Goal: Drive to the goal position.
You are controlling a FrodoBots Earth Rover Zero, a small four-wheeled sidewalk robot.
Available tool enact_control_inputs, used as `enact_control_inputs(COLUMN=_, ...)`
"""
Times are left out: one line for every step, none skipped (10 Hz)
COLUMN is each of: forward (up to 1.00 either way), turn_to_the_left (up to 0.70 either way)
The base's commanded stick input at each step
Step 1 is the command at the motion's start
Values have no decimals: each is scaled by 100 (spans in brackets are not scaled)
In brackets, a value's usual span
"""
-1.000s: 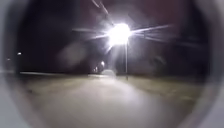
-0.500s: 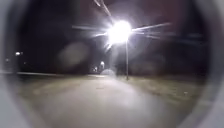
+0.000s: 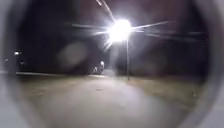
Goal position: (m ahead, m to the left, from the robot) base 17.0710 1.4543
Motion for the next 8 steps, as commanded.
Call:
enact_control_inputs(forward=85, turn_to_the_left=6)
enact_control_inputs(forward=85, turn_to_the_left=5)
enact_control_inputs(forward=85, turn_to_the_left=4)
enact_control_inputs(forward=85, turn_to_the_left=4)
enact_control_inputs(forward=85, turn_to_the_left=4)
enact_control_inputs(forward=85, turn_to_the_left=4)
enact_control_inputs(forward=85, turn_to_the_left=5)
enact_control_inputs(forward=85, turn_to_the_left=6)
